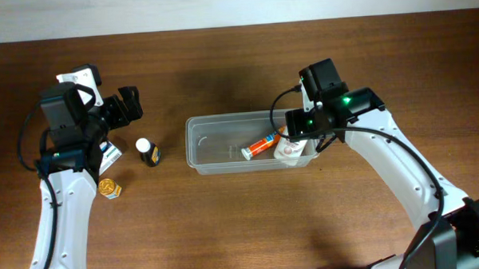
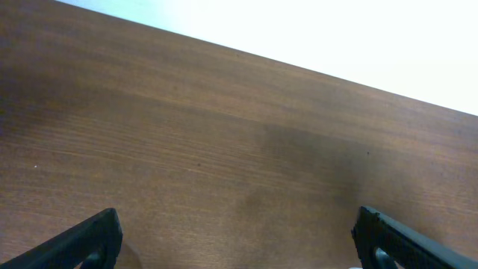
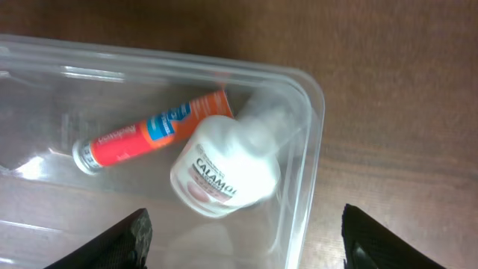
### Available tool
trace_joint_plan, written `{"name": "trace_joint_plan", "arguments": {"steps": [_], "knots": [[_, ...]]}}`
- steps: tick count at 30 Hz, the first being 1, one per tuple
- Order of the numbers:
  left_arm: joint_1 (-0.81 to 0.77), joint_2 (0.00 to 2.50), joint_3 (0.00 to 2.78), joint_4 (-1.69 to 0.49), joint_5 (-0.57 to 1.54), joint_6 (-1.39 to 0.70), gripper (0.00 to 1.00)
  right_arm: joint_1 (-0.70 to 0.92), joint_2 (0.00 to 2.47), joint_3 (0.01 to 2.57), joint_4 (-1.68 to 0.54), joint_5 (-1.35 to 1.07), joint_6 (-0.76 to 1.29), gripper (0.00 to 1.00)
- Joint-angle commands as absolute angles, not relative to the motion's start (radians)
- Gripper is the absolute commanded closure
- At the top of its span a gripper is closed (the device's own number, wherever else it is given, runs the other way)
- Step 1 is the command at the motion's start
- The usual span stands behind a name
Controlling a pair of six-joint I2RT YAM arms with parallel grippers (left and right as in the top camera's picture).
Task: Pack container
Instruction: 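Lay the white spray bottle in the container and open the right gripper, then grasp the small dark bottle with the left gripper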
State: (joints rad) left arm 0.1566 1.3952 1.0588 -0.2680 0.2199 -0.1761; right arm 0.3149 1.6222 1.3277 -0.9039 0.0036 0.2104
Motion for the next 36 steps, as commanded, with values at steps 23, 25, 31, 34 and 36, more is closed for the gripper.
{"name": "trace_joint_plan", "arguments": {"steps": [23,25,31,34,36], "knots": [[0.130,1.488,1.081,-0.488,0.213,-0.163,0.23,-0.046,1.462,1.393,-1.050,0.210,0.435,0.05],[0.117,1.507,1.081,-0.484,0.213,-0.163,0.23,-0.047,1.468,1.393,-1.055,0.210,0.435,0.05],[0.085,1.565,1.081,-0.528,0.213,-0.163,0.25,-0.046,1.473,1.392,-1.064,0.210,0.435,0.05],[0.085,1.588,1.081,-0.559,0.212,-0.163,0.25,-0.046,1.473,1.392,-1.071,0.210,0.435,0.05],[0.085,1.597,1.081,-0.578,0.212,-0.163,0.26,-0.046,1.473,1.392,-1.075,0.210,0.434,0.05]]}}
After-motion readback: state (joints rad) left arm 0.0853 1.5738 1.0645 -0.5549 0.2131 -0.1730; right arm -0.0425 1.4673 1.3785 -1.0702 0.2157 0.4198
